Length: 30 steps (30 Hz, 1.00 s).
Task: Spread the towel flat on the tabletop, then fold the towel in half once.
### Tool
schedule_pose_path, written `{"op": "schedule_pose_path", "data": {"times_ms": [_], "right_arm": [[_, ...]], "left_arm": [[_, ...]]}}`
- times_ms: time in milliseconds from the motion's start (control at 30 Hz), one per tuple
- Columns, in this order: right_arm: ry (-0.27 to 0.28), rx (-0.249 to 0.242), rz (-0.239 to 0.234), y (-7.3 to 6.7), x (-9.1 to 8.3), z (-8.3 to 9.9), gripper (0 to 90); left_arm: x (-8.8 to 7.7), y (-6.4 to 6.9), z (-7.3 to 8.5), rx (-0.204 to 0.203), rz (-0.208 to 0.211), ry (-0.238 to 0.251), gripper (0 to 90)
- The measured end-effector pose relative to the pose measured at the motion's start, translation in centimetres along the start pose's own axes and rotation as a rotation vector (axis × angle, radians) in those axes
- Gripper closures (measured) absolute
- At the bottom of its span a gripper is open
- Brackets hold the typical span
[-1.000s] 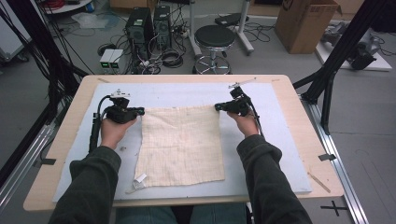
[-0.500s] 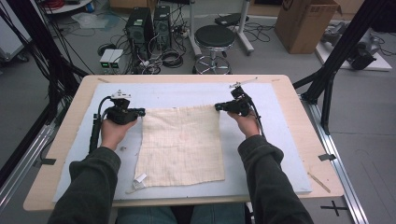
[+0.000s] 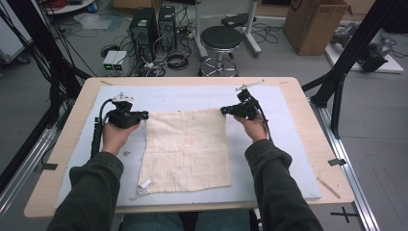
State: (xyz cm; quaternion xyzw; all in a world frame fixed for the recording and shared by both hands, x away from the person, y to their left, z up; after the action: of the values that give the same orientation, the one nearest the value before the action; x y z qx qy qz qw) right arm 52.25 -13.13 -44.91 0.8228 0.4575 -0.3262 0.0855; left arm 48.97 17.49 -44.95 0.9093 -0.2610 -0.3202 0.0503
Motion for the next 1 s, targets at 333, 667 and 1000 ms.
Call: {"op": "schedule_pose_path", "data": {"times_ms": [333, 667, 1000], "right_arm": [[0.005, -0.022, -0.002, -0.6, -0.8, -0.2, 85.6], [0.012, -0.040, -0.019, -1.7, -1.0, -0.1, 85.7], [0.016, -0.046, -0.036, -2.6, -1.9, 0.2, 85.7]], "left_arm": [[-0.6, 0.2, 0.0, 0.007, -0.002, 0.006, 87.5], [-1.3, 0.5, -0.1, 0.026, 0.004, 0.010, 87.6], [-2.2, 1.1, 0.9, 0.054, 0.017, 0.009, 87.6]]}}
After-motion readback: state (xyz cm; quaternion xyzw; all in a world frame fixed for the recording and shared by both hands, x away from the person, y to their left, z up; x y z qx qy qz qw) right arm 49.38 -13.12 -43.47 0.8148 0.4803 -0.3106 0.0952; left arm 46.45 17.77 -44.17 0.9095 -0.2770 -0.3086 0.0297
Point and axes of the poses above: each handheld gripper's, and its own axes: x roughly forward along the jaws, z roughly out of its underside, y roughly to its right, the point moved 10 cm from there along x, roughly forward along the jaws, and after that the axes turned 9 degrees about -x, right-handed, at the moved point
